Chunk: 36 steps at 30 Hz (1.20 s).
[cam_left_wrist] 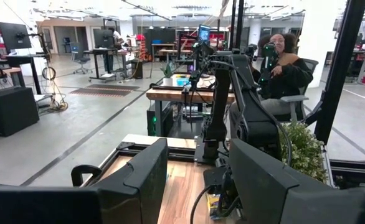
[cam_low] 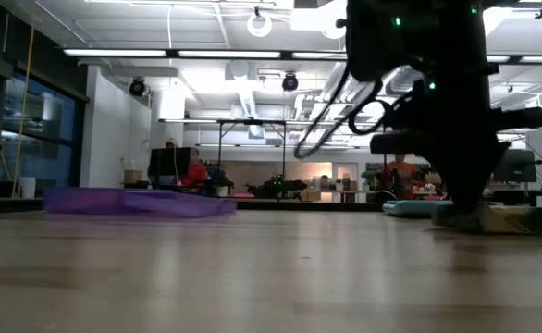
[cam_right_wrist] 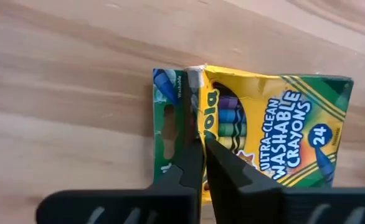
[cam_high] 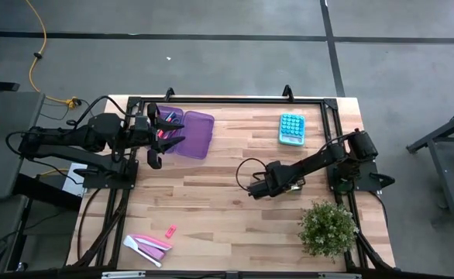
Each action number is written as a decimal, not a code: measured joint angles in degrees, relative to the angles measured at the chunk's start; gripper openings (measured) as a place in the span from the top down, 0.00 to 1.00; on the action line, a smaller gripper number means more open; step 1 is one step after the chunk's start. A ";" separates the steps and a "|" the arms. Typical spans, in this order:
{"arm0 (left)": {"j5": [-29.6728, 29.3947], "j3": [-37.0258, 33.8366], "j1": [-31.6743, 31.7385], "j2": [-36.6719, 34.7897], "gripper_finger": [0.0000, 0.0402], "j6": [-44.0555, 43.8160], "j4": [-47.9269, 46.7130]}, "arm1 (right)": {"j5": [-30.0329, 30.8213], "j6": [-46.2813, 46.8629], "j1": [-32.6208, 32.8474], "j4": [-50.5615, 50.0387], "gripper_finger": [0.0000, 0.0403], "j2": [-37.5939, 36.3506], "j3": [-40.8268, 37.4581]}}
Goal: Pack school essentials
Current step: Put the yellow box of crayons into the purple supply box
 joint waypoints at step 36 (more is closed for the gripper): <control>4.61 0.00 -0.02 0.20 0.60 -3.03 -0.03 | 0.17 -62.99 -6.68 63.95 1.00 -35.72 -11.36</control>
